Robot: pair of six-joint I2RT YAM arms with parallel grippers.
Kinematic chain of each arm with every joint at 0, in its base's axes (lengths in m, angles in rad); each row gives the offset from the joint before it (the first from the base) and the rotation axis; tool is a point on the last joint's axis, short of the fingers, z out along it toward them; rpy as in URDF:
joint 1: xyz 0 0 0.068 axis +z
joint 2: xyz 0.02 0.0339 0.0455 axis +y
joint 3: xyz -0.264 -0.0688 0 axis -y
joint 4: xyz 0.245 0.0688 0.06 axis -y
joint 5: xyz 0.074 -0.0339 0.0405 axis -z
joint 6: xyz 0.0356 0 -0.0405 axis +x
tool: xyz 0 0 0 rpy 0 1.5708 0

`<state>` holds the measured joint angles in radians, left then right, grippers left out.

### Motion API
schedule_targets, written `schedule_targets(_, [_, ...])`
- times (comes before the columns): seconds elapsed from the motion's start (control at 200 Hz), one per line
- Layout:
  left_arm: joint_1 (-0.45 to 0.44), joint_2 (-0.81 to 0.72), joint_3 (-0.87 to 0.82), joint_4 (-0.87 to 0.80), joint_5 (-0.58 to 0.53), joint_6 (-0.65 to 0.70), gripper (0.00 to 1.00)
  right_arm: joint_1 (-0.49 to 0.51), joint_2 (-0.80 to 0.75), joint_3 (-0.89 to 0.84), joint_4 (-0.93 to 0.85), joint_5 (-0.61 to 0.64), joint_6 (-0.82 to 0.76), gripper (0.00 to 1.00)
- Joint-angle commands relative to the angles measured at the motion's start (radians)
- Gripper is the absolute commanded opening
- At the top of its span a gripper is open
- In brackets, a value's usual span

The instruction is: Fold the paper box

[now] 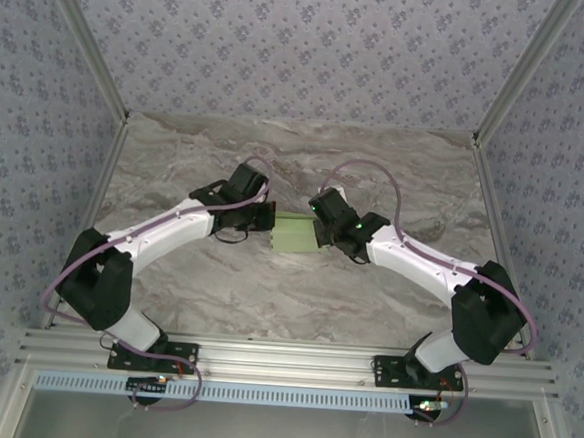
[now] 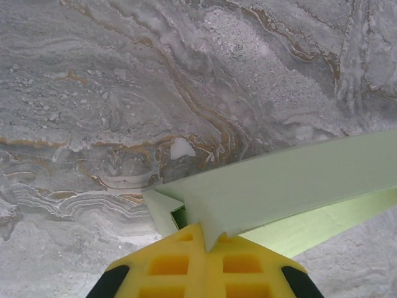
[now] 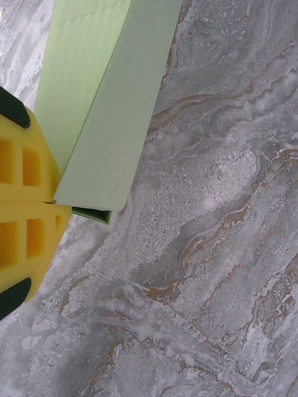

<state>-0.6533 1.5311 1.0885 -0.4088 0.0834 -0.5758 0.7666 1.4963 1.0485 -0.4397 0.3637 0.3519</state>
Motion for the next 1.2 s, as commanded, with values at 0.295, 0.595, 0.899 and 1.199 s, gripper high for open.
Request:
schedule_targets(0.295, [-0.064, -0.123, -0.123, 0.062, -0.103, 0.078, 0.22, 0.014, 0.024, -0.012, -0.014, -0.021, 0.016, 0.01])
schedule_targets(0.595, [-0.046, -0.267, -0.136, 0.044, -0.056, 0.129, 0.44, 0.019, 0.029, -0.017, -0.015, -0.014, 0.022, 0.01])
schedule_targets(0.899, [0.077, -0.192, -0.128, 0.121, 0.073, -0.001, 0.54, 0.026, 0.028, -0.015, -0.016, -0.005, 0.021, 0.01])
schedule_targets(1.199, [0.065, -0.096, -0.182, 0.206, 0.141, -0.061, 0.5, 0.028, 0.026, -0.02, -0.013, 0.0, 0.027, 0.01])
